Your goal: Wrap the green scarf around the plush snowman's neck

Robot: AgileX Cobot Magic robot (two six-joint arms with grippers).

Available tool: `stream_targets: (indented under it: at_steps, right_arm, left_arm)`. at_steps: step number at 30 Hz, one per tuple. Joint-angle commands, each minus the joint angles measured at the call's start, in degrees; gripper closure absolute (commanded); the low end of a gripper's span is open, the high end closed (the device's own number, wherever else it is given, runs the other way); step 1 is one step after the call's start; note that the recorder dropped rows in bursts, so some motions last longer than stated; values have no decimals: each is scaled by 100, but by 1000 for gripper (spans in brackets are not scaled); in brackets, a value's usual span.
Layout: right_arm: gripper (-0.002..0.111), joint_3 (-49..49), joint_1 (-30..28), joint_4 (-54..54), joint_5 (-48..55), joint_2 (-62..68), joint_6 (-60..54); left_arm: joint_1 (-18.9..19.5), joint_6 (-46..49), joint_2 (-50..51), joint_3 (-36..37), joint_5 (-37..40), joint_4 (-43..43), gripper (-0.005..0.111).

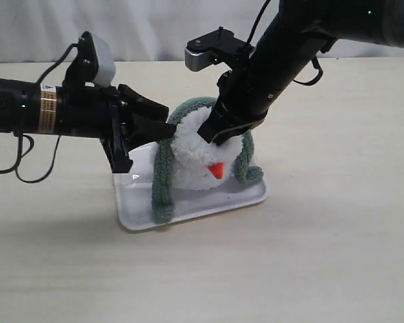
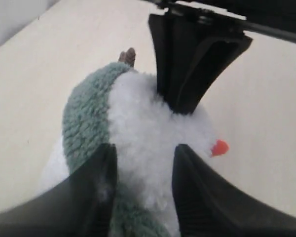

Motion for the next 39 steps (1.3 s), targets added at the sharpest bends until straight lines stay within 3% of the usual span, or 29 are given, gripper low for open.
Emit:
stream_targets:
  at_steps: [1,4,12,19,29,34,39]
  right_arm:
    - [104,73,8,-235,152,117,-14]
    - [104,73,8,-235,179,117,-14]
    - [104,-48,8,-322,-86,-21,7]
    - [104,-782,-6,-457,-1600,-247,461]
    - [104,-1598,-6,-784,824,-82,460]
    - [104,-1582,6,-223,1173,-47,-664]
    - [104,-1556,6,-646,1077,352,-681]
  left_arm:
    - [-294,2027,72,-21,269,-754,92]
    - [-341,2673,92,-21,487,-1308,107]
    - [-311,2812,137,-30,586,-2062,107]
    - [64,2094,129,-30,773,-1990,107]
    - [690,1466,140,-30,557,-1826,107]
    - [691,1218,150,-30,546,-1383,107]
    - [691,1204,150,-30,546,-1384,107]
